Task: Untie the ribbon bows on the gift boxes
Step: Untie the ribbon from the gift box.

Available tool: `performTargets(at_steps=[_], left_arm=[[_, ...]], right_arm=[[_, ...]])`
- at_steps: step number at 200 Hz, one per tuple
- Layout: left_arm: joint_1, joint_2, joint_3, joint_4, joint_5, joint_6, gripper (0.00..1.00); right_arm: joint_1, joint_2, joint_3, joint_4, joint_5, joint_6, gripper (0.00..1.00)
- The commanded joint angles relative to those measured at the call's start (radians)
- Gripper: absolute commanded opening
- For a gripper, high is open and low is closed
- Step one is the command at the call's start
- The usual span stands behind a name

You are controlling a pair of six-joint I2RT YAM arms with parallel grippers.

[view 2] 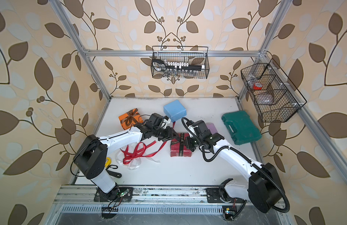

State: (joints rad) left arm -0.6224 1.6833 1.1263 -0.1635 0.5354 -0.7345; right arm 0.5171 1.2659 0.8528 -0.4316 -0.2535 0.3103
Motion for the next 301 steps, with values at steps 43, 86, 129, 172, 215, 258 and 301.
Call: performTargets(at_steps=[43,86,129,172,215,258,301], left_arm=[[-0.003,0.025,0.085,-0.028,0.012,0.046,0.09],[-0.003,0.022,0.092,-0.03,0.021,0.053,0.0],[-0.003,0.017,0.075,-0.031,0.022,0.054,0.0],[-0.003,0.017,0.076,-0.031,0.021,0.052,0.02],[-0.002,0.014,0.082,-0.034,0.02,0.053,0.05],[-0.002,0.008,0.082,-0.052,-0.01,0.064,0.42],[-0.003,0.03,0.109,-0.096,-0.036,0.095,0.71]], right_arm=[[0.007,-0.024,-0.006,-0.024,-0.014,-0.027,0.28],[0.013,-0.026,-0.032,-0.013,-0.015,-0.031,0.37],[0.038,-0.004,-0.043,0.006,0.007,-0.028,0.37],[0.039,0.026,-0.032,0.011,0.035,-0.034,0.29],[0.04,0.039,-0.036,0.012,0.066,-0.044,0.15],[0.039,0.01,-0.045,0.027,0.053,-0.034,0.0],[0.04,0.013,-0.051,0.031,0.043,-0.026,0.0]])
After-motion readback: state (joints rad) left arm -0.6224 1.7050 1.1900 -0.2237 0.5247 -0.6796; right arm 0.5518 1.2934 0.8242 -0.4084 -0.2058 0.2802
